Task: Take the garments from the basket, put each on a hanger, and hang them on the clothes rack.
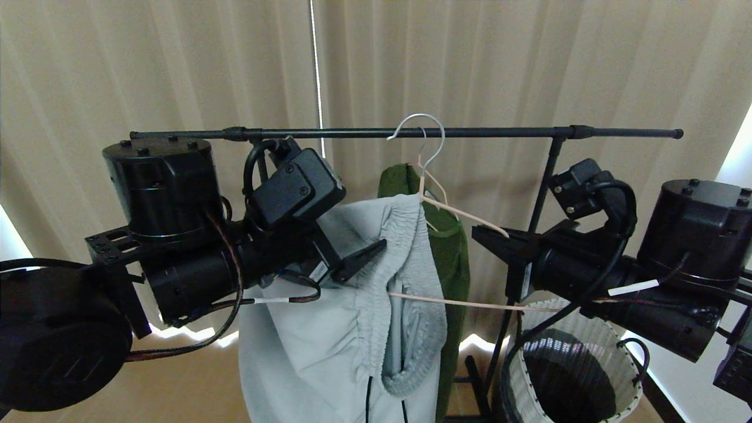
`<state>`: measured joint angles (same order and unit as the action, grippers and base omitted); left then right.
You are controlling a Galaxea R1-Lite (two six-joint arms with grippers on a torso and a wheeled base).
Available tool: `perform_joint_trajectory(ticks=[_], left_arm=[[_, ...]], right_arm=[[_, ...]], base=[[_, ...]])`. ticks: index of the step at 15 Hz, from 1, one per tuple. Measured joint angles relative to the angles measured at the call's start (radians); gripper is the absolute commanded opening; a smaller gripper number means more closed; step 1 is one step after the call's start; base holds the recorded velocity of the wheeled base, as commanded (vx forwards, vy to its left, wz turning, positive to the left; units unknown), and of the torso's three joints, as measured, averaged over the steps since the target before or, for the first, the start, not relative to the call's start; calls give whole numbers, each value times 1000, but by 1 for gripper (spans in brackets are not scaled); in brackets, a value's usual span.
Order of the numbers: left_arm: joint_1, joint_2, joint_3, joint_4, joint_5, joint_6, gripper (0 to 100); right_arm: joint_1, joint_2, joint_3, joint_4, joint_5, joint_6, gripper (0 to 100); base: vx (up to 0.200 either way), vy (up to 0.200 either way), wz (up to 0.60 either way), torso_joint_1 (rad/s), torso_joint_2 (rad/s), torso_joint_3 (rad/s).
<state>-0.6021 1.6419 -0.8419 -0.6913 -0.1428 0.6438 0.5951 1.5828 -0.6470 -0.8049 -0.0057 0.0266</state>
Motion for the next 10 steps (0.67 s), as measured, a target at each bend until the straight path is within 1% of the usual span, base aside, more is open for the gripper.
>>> perform_joint_trajectory(ticks=[1,3,4,7,10], left_arm=[[8,5,0,-2,0,0,100],[14,13,0,0,0,1,100],[15,15,1,1,0,0,0],[16,18,1,0,0,2,0],[18,18,2,-6,4,1,0]], right_arm=[[0,0,8,-31,19,-9,0],[0,1,31,-75,56,-57,0],[0,2,38,-86,64,-70,0],[0,1,45,-97,91,-83,0],[-1,0,45,-95,93,-85,0]], base=[[0,0,0,0,0,0],[0,0,0,0,0,0],[0,0,0,0,0,0],[0,0,0,0,0,0],[0,0,0,0,0,0]])
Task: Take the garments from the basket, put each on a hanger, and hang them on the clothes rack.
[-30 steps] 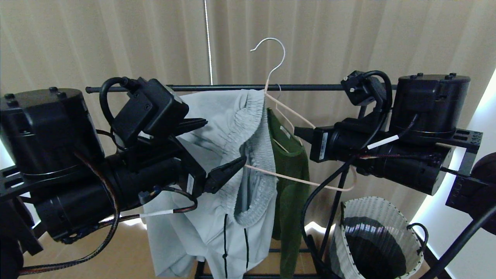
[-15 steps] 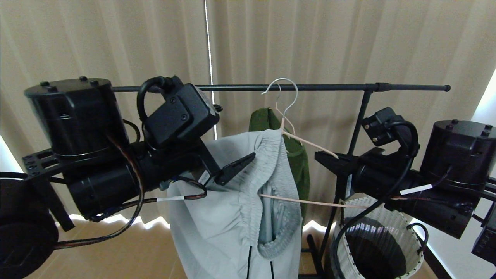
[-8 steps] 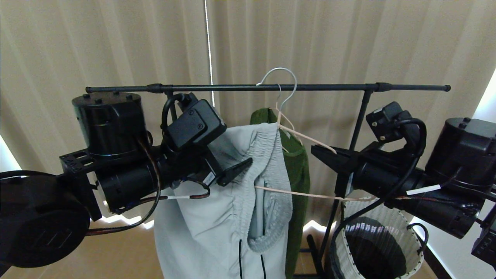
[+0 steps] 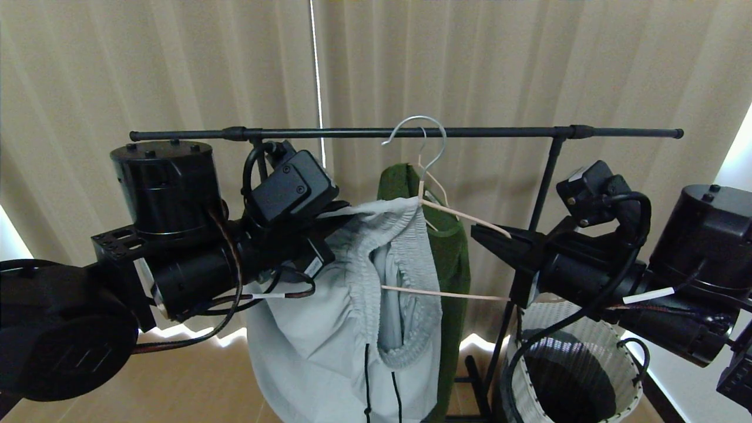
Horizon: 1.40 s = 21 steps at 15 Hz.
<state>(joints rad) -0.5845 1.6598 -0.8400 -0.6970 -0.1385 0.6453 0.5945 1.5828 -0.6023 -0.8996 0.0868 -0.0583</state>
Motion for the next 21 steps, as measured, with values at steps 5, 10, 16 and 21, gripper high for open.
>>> perform_joint_trajectory(ticks=[5,10,16,21], left_arm=[[-1,0,3,-12,1,-1,0],[11,4,6,-18,180,-14,0],[23,42,-2,-17,468,-224,0],[15,46,-36,-23,456,-443,0]], right_arm=[[0,1,-8,-1,1,-2,100],[-1,1,-5,-9,-2,0,100],[37,5,41,-58,-2,-14,100],[100,63,48,-29,-23,-9,100]], base=[[0,0,0,0,0,0],[0,0,0,0,0,0],[0,0,0,0,0,0],[0,0,0,0,0,0]])
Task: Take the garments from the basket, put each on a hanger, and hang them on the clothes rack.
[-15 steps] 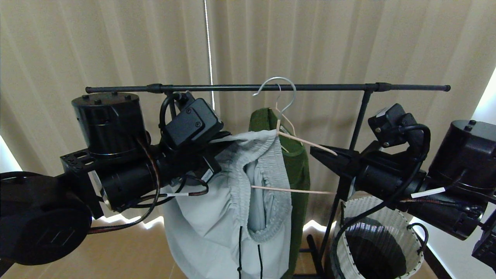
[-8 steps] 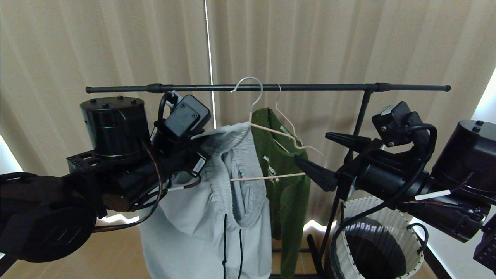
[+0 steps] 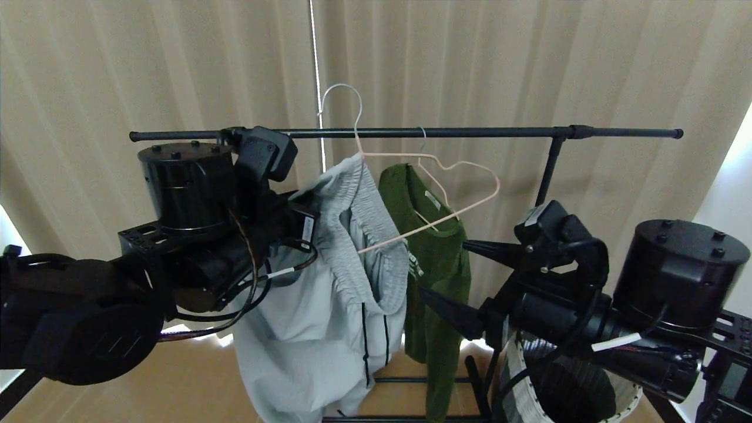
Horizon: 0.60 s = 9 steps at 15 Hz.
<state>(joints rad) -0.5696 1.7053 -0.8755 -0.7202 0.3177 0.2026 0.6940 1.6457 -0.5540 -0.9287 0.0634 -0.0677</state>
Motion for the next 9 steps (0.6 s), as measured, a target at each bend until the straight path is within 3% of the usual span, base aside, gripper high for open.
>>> perform_joint_trajectory(ticks=[4,9], left_arm=[[-4,-35,-12,-1,-94,-41,0],[-5,-71,-12,-29,-103,-42,0]], right_arm=[[3,93,-54,-7,-54,39,100],[-14,178,-94,-12,-81,57,100]], base=[[0,0,0,0,0,0],[0,0,0,0,0,0]])
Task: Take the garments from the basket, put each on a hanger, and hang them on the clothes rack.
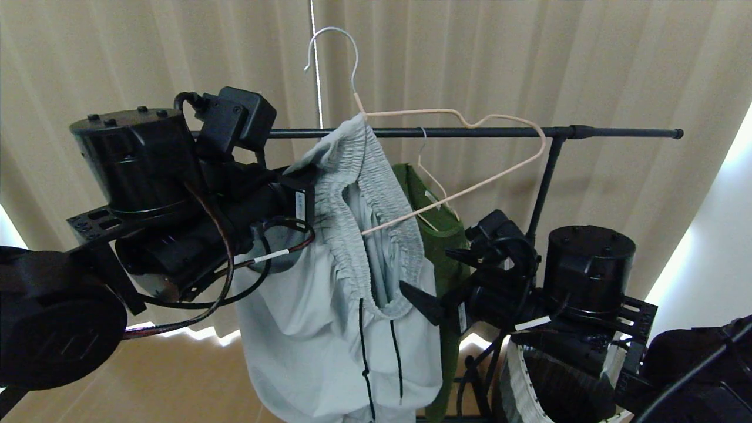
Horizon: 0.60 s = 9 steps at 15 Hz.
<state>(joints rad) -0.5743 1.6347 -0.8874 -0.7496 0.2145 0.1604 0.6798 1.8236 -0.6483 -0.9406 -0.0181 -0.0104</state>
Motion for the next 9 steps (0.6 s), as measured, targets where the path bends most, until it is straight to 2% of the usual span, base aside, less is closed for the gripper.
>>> perform_joint_trajectory(ticks=[1,6,9], left_arm=[[-1,-3,1,0,-1,0,0],[-1,-19,3,-1,-30,2,0],[3,-32,19,-1,-31,15,0]], right_arm=[[-7,9,-2,-1,-2,0,0],[-45,26,2,-7,-5,9,0],[-116,17,4,-7,-12,8,0]], base=[[0,0,0,0,0,0],[0,0,0,0,0,0],[0,0,0,0,0,0]])
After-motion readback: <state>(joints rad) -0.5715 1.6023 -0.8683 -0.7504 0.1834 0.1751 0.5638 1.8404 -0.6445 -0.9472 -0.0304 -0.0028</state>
